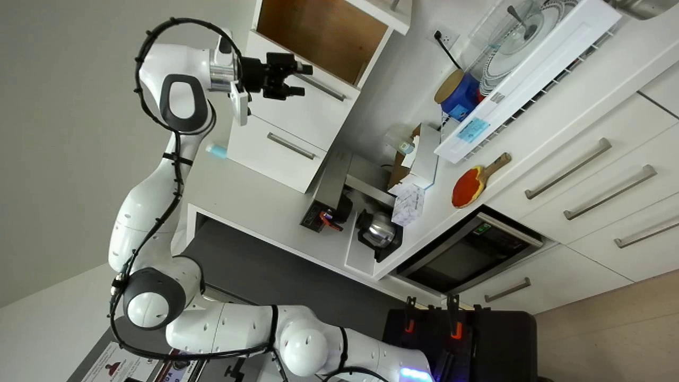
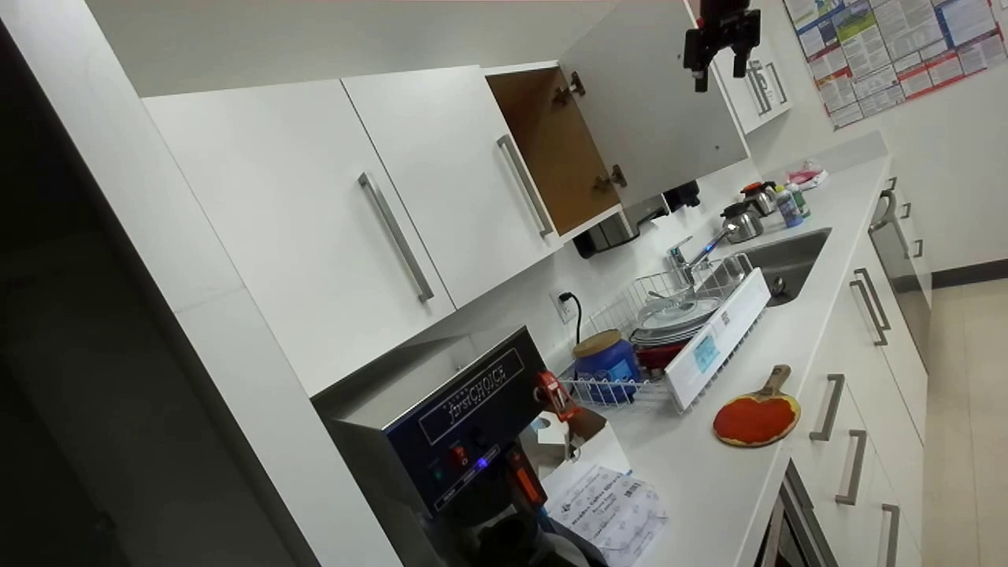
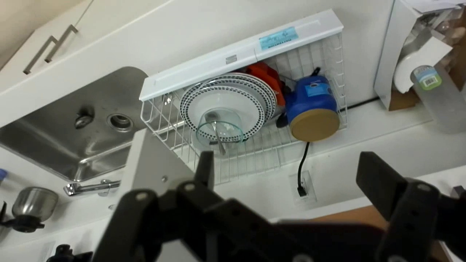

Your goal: Open the cabinet door on the far right

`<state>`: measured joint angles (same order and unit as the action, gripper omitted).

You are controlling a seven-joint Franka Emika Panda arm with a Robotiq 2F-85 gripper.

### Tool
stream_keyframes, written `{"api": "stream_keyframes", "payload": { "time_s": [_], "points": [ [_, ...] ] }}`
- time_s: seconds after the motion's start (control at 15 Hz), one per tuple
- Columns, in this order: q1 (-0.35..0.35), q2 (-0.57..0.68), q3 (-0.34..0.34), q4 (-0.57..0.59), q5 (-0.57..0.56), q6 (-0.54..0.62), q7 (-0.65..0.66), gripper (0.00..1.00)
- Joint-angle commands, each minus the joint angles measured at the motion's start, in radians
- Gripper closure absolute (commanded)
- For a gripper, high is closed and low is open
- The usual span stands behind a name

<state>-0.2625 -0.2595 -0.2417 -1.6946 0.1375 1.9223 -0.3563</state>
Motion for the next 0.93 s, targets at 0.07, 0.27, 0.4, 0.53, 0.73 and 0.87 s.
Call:
{"api": "stream_keyframes", "payload": {
  "time_s": [0.07, 0.27, 0.4, 0.53, 0.73, 0.87],
  "points": [
    [0.054, -0.068, 0.045, -0.216, -0.047, 0.182, 0.152, 0.0],
    [0.069, -0.079, 0.053, -0.337, -0.037, 0.312, 0.224, 0.0],
    [0.069, -0.087, 0.059, -0.408, -0.053, 0.365, 0.26, 0.0],
    [0.069, -0.092, 0.061, -0.461, -0.058, 0.392, 0.276, 0.0],
    [0.072, -0.107, 0.064, -0.521, -0.063, 0.416, 0.289, 0.0],
    [0.075, -0.119, 0.068, -0.55, -0.068, 0.428, 0.287, 0.0]
  ]
}}
